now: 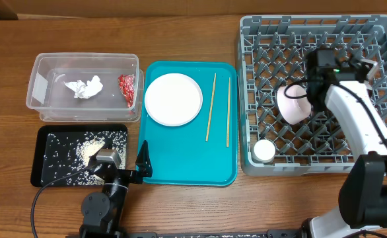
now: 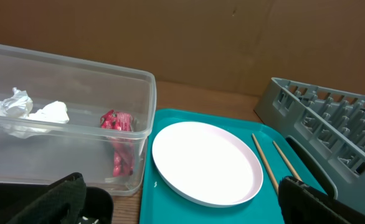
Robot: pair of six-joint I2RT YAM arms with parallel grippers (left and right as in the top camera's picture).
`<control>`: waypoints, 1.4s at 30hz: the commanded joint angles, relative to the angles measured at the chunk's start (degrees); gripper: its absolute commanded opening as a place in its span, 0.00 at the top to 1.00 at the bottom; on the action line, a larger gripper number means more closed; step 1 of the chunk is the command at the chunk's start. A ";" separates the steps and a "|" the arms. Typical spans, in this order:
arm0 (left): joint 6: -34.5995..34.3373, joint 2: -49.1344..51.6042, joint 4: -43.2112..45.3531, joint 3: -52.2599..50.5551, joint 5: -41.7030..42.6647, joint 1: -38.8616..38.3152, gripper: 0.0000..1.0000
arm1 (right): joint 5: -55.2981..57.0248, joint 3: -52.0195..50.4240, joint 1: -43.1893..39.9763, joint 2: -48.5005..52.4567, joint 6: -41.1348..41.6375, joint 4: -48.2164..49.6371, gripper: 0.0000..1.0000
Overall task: Sort waste into correct bins and load items into the dishwasher
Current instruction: 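Lower the white bowl into the dish rack's upper right area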
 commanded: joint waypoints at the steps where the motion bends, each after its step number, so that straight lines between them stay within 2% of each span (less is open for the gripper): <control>1: 1.51 -0.28 0.00 -0.22 0.83 0.35 0.00 | 0.83 -0.48 2.56 1.62 0.68 -0.74 0.96; 9: 1.53 -0.28 0.00 -0.22 0.83 0.35 0.00 | 4.87 -3.50 3.41 4.07 0.68 -1.84 0.96; 18: 1.51 -0.28 0.00 -0.22 0.85 0.35 0.00 | 13.05 1.22 3.26 2.64 0.48 -4.33 0.96; 33: 1.51 -0.28 0.00 -0.22 0.83 0.35 0.00 | 2.34 0.87 3.67 3.06 0.26 -5.18 0.96; 36: 1.51 -0.28 0.00 -0.22 0.83 0.35 0.00 | 5.01 0.76 5.01 3.04 0.20 -5.81 0.96; 42: 1.53 -0.28 0.00 -0.22 0.83 0.35 0.00 | 18.36 0.90 7.26 2.51 0.20 -10.05 0.96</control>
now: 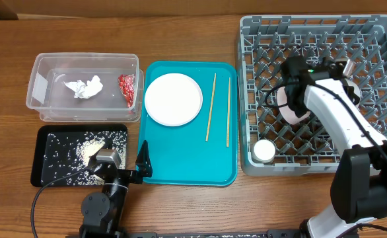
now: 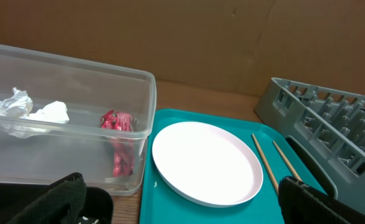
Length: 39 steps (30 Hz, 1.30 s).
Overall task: Sort waste into correct bins and load items into the dishwasher
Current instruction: 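Lower the white bowl into the dish rack's upper right area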
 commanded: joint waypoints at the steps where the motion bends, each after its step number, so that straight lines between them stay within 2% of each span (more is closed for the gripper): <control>1: 1.51 -0.28 0.00 -0.20 0.83 0.35 0.00 | 7.52 0.42 0.61 -0.85 0.20 -0.44 0.96; 10: 1.51 -0.28 0.00 -0.20 0.83 0.35 0.00 | 6.45 0.39 -1.05 -1.20 -0.09 2.69 0.96; 14: 1.53 -0.28 0.00 -0.20 0.83 0.35 0.00 | 5.53 0.39 -2.95 -0.85 -5.57 6.95 0.96; 19: 1.53 -0.28 0.00 -0.20 0.83 0.35 0.00 | 2.47 0.24 -3.26 -0.72 -6.10 7.34 0.96; 32: 1.51 -0.28 0.00 -0.20 0.83 0.35 0.00 | -0.11 -4.33 -1.05 -0.04 -6.08 6.91 0.96; 39: 1.51 -0.28 0.00 -0.20 0.83 0.35 0.00 | 0.39 -4.33 3.39 -0.07 -6.05 6.49 0.94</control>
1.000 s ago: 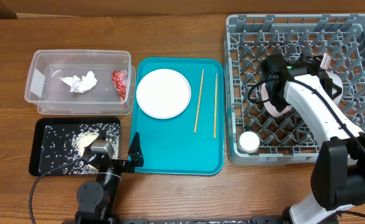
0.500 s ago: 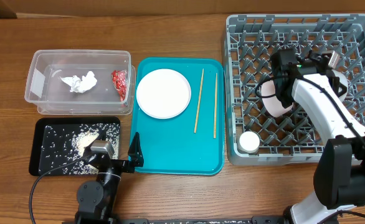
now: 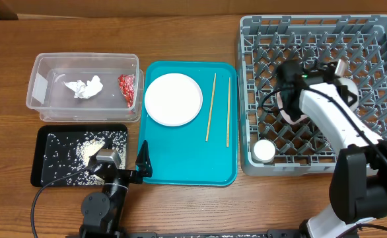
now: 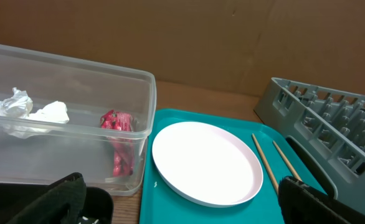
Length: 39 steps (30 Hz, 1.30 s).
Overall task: Sort waste into correct bins and load items into the dishwasher
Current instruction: 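Lower the white bowl into the dish rack's upper right area, then release the bowl and move the right gripper to the white plate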
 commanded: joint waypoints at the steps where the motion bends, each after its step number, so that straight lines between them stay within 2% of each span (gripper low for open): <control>1: 1.53 -0.28 0.00 -0.20 0.83 0.35 0.00 | -1.46 -0.90 2.36 -0.07 -0.11 -0.22 0.94; 9: 1.51 -0.28 0.00 -0.20 0.83 0.35 0.00 | 2.89 0.09 4.31 -0.17 -0.07 -2.32 0.94; 15: 1.53 -0.28 0.00 -0.20 0.83 0.35 0.00 | 5.97 2.32 2.78 -0.35 -0.48 2.56 0.94; 24: 1.53 -0.28 0.00 -0.20 0.83 0.35 0.00 | 5.27 2.23 -2.64 -0.33 -12.66 13.70 0.94; 29: 1.53 -0.28 0.00 -0.20 0.83 0.35 0.00 | 0.02 2.01 -3.58 -0.33 -12.02 11.30 0.95; 35: 1.53 -0.28 0.00 -0.20 0.83 0.35 0.00 | -3.67 -1.36 -0.35 -0.33 -4.57 6.29 0.95; 37: 1.51 -0.28 0.00 -0.20 0.83 0.35 0.00 | -3.74 -1.62 1.16 -0.33 -2.12 4.00 0.90; 39: 1.53 -0.28 0.00 -0.20 0.85 0.35 0.00 | -3.63 -1.36 2.60 -0.42 -0.07 1.64 0.75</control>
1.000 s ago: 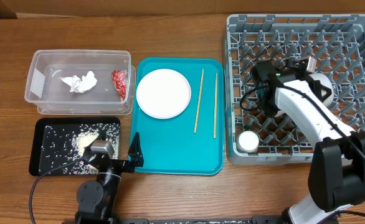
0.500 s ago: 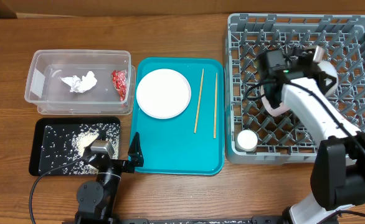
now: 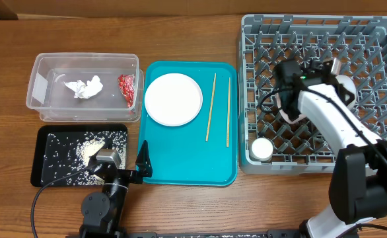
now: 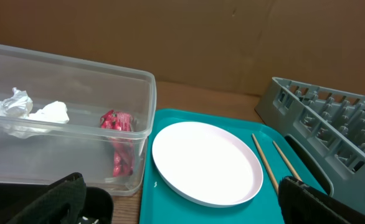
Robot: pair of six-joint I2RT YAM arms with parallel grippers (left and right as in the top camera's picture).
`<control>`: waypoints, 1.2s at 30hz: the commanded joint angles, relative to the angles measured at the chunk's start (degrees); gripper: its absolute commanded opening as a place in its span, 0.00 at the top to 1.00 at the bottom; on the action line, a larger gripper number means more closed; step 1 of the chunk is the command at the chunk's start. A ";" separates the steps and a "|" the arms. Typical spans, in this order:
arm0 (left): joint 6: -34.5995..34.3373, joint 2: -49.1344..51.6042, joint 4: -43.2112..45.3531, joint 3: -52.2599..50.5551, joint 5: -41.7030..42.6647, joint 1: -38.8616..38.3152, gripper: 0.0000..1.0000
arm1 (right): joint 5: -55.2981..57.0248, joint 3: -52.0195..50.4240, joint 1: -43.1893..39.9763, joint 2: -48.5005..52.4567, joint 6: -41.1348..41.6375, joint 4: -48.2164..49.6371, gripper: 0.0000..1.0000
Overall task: Sort waste into correct bins and load items into the dishwasher
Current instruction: 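Release the bowl and move the right gripper to the white plate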
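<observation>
On the teal tray [image 3: 187,155] lie a white plate [image 3: 173,98] and two chopsticks [image 3: 211,107]; the left wrist view shows the same plate [image 4: 206,162] and chopsticks [image 4: 265,163]. A pink cup [image 3: 290,112] sits in the grey dish rack [image 3: 378,39], half hidden under my right gripper [image 3: 286,92], which reaches down onto it. Its jaws are hidden. My left gripper [image 4: 182,208] rests open and empty at the tray's near left corner [image 3: 140,162].
A clear bin [image 3: 41,106] holds crumpled white paper [image 3: 83,86] and a red wrapper [image 3: 126,90]. A black tray [image 3: 45,173] carries rice scraps. A small white cup [image 3: 260,149] stands in the rack's near left corner.
The right gripper has shifted slightly left and up over the pink cup. The small white cup and the rack's near edge sit a little further left. The left arm is unchanged.
The right wrist was first over the rack's middle, to the right of the pink cup. It then stood above the cup, and afterwards lower against it. Now it covers the cup's left side. Tray, plate, chopsticks and bins have stayed put.
</observation>
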 commanded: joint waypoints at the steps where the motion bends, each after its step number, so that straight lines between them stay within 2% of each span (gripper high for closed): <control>1: 1.53 -0.28 0.00 -0.22 0.83 0.35 0.00 | -1.95 -0.37 2.69 -0.59 5.70 -2.40 0.70; 3: 1.55 -0.28 0.00 -0.22 0.83 0.35 0.00 | -3.04 0.83 3.98 -1.31 9.22 -4.68 0.64; 5: 1.55 -0.28 0.00 -0.22 0.83 0.35 0.00 | -6.51 2.95 5.38 -2.56 10.97 -7.06 0.63; 9: 1.53 -0.28 0.00 -0.22 0.83 0.35 0.00 | -17.31 8.48 8.96 -6.69 11.06 -9.75 0.60; 10: 1.53 -0.28 0.00 -0.22 0.83 0.35 0.00 | -20.76 10.08 10.10 -7.87 10.99 -9.92 0.57; 13: 1.53 -0.28 0.00 -0.22 0.83 0.35 0.00 | -34.34 14.82 13.90 -11.21 10.19 -9.88 0.54; 15: 1.55 -0.28 0.00 -0.22 0.83 0.35 0.00 | -47.84 17.29 16.59 -12.87 10.19 -8.61 0.53; 17: 1.55 -0.28 0.00 -0.22 0.83 0.35 0.00 | -58.55 17.55 18.27 -13.38 10.16 -6.36 0.49; 19: 1.55 -0.28 0.00 -0.22 0.83 0.35 0.00 | -70.05 17.33 20.04 -12.98 10.16 -3.43 0.49; 21: 1.53 -0.28 0.00 -0.22 0.83 0.35 0.00 | -76.96 16.37 22.18 -12.02 9.99 -0.09 0.49; 26: 1.55 -0.28 0.00 -0.22 0.85 0.35 0.00 | -74.44 12.68 27.34 -7.85 11.34 6.88 0.49; 31: 1.55 -0.28 0.00 -0.22 0.83 0.35 0.00 | -67.78 11.19 27.76 0.35 15.80 10.86 0.50; 33: 1.55 -0.28 0.00 -0.22 0.83 0.35 0.00 | -67.80 11.19 27.58 3.93 16.28 12.07 0.57; 36: 1.53 -0.28 0.00 -0.22 0.83 0.35 0.00 | -67.82 11.19 27.61 8.68 16.92 13.18 0.61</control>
